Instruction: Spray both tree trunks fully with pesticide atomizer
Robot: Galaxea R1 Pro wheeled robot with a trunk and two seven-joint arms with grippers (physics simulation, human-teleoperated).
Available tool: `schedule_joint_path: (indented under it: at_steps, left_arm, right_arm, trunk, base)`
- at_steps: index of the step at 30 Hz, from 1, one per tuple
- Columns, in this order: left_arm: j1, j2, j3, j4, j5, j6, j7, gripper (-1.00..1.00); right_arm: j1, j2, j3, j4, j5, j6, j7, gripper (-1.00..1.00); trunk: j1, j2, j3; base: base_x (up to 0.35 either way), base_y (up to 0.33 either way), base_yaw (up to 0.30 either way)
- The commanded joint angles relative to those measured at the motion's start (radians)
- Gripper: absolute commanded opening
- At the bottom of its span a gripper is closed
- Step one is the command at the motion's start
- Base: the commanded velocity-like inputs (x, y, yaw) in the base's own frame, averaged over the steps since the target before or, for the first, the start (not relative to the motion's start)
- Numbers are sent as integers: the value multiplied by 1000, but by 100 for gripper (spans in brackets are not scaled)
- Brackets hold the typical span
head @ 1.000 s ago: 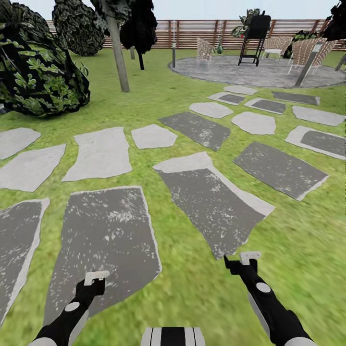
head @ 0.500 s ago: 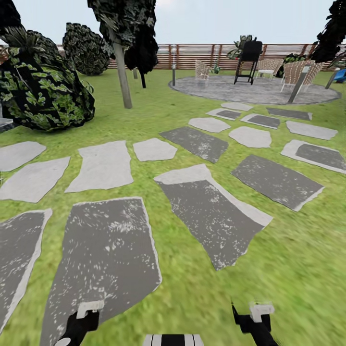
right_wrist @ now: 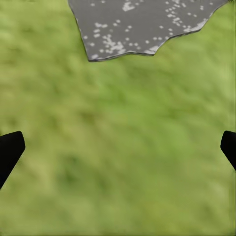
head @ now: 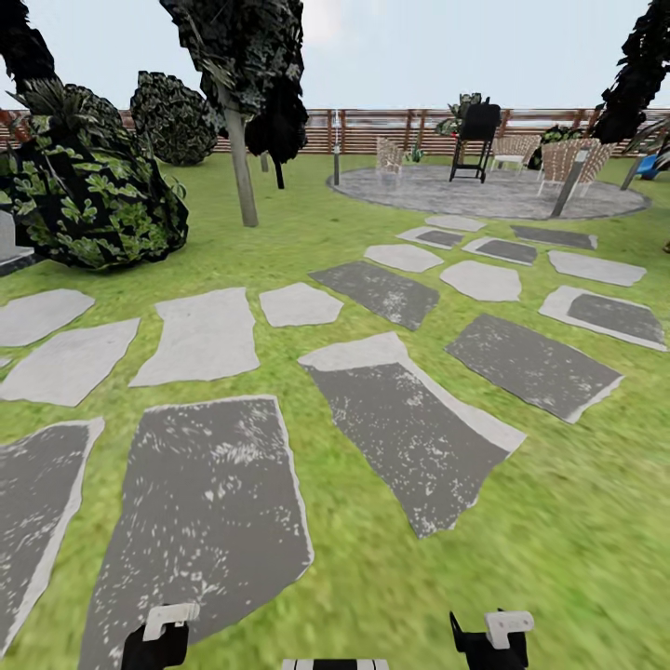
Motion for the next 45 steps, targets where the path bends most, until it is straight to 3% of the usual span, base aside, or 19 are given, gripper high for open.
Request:
schedule_joint_path:
  at_steps: [1,10,35,45]
  left_arm:
    - [0,-1,1,1,-1,-4,1,-100]
    - [0,1,2,1,0,-5,2,-100]
    - [1,3,4,0,0,-7,1,-100]
    - [1,3,5,0,-1,-7,2,-100]
  right_arm:
    - [0,0,-1,1,4,-3,0,100]
    - [0,-1,-1,1,4,-3,0,100]
    - [0,-4,-2,2,3,-3,0,100]
    - [0,-6,-2,2,3,-3,0,100]
  trunk:
    - [-4,7,3]
    - [-39,70,31]
    - [-134,245,124]
    - [-134,245,131]
  base:
    - [0,0,0]
    - [0,0,-47]
    - [0,0,-283]
    - [0,0,-287]
